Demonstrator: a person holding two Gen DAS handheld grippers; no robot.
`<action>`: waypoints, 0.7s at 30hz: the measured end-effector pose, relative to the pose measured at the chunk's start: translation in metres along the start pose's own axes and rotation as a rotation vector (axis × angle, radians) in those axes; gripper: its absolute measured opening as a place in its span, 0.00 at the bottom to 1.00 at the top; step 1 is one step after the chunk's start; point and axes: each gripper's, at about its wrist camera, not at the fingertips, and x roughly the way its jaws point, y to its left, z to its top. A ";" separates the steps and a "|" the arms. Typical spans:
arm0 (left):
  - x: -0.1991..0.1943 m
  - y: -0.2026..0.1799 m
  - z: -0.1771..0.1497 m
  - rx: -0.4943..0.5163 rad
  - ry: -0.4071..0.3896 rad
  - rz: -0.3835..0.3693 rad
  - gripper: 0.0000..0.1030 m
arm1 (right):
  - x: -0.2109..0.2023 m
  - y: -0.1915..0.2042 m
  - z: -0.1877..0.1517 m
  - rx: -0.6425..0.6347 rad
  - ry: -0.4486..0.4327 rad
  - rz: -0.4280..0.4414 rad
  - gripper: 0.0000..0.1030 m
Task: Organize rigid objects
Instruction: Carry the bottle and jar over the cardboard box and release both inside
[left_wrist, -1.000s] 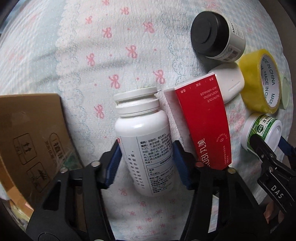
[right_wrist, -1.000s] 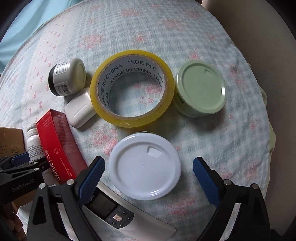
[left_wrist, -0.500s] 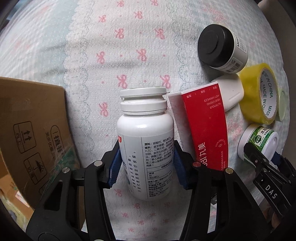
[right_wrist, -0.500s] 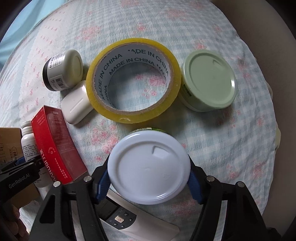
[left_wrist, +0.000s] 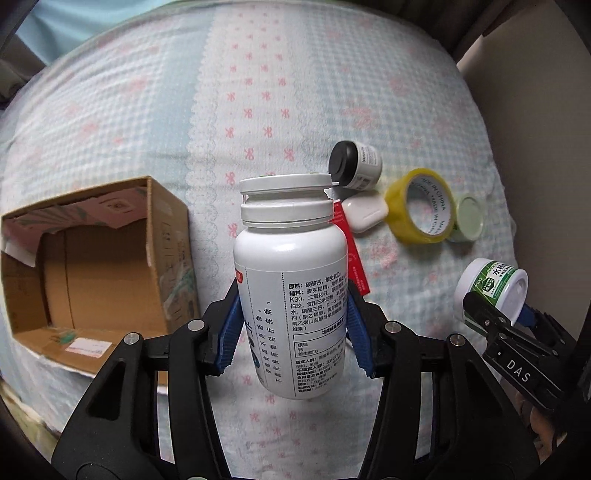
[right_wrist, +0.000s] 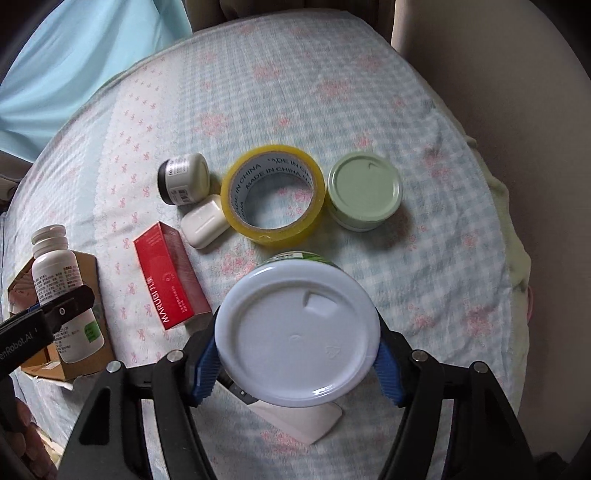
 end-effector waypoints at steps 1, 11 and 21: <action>-0.013 0.001 -0.005 0.000 -0.019 -0.006 0.46 | -0.009 0.014 -0.008 -0.012 -0.014 0.002 0.64; -0.131 0.069 -0.024 -0.026 -0.183 0.007 0.46 | -0.072 0.075 -0.017 -0.155 -0.132 0.031 0.64; -0.187 0.195 -0.042 -0.037 -0.229 -0.011 0.46 | -0.116 0.203 -0.043 -0.209 -0.199 0.077 0.64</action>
